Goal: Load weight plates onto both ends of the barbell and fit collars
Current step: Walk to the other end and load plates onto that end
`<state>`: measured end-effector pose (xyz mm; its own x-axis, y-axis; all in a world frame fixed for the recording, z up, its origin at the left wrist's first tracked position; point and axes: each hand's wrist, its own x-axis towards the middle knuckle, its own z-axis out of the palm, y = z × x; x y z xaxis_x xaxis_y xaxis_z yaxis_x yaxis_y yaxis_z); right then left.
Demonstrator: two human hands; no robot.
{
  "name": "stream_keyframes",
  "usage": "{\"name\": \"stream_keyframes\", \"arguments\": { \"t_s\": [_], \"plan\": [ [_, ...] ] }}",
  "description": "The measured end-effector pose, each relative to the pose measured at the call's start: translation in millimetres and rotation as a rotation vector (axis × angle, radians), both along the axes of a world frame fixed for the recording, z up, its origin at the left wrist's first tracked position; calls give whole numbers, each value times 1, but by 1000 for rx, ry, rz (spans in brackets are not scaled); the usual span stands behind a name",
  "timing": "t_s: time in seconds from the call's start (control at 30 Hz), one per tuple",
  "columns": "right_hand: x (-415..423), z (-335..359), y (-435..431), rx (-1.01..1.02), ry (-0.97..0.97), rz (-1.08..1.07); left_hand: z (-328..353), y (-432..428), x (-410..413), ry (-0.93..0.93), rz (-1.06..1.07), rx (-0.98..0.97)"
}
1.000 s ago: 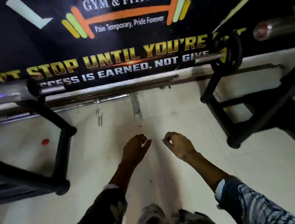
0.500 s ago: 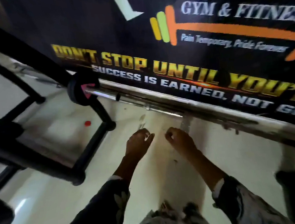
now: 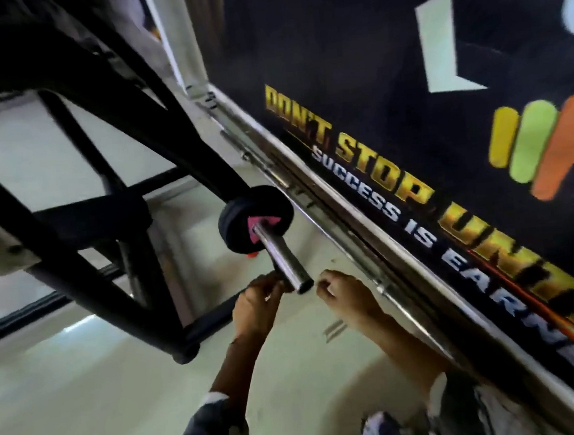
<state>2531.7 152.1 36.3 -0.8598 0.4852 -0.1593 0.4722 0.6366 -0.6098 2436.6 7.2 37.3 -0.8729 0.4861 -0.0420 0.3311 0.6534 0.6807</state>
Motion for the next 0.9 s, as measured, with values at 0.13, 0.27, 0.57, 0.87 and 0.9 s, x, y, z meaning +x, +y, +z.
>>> {"name": "stream_keyframes", "arguments": {
  "t_s": [0.13, 0.27, 0.57, 0.87, 0.9],
  "plan": [
    [-84, -26, 64, -79, 81, 59, -40, 35, -70, -65, 260, 93],
    [-180, -82, 109, -156, 222, 60, -103, 61, -139, -36, 408, 216],
    [-279, -182, 136, -376, 474, -5, -176, 81, -198, 13, 495, 493],
    [-272, -184, 137, -435, 583, -15, -179, 82, -196, 102, 554, 519],
    [-267, -185, 139, -418, 590, -19, -181, 78, -193, 85, 540, 507]
  ]
}}
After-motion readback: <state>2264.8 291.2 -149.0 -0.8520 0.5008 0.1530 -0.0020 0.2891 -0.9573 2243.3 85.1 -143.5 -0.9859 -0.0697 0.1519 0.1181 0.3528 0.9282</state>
